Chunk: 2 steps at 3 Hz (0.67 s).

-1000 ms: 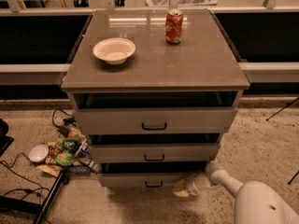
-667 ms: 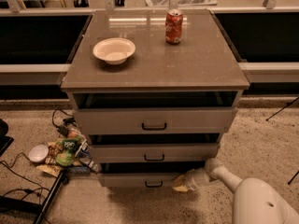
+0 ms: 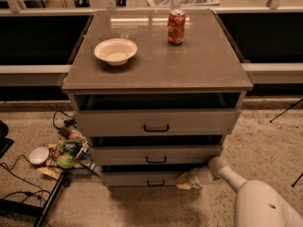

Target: Close bottom drawer

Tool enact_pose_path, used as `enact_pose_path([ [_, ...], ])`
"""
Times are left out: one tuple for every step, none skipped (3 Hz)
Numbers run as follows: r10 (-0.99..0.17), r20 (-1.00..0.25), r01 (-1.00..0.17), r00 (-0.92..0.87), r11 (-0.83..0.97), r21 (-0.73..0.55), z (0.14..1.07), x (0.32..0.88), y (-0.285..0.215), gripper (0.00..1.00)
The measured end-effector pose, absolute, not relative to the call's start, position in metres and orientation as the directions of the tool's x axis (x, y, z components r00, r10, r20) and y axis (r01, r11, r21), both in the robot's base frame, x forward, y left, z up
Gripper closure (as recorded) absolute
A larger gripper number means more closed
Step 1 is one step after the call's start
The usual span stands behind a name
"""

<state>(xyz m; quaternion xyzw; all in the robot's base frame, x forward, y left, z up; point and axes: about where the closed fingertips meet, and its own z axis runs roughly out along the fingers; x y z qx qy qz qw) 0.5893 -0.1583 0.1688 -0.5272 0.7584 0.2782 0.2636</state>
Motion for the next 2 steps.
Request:
enact_pose_path([
  [-0.647,-0.694,-0.941,-0.316,0.310,0.139,0.167,0.587,-0.166,1.00],
  [-0.657,-0.667,-0.924,-0.351,0.356,0.135,0.177,0.573,-0.187,1.00],
])
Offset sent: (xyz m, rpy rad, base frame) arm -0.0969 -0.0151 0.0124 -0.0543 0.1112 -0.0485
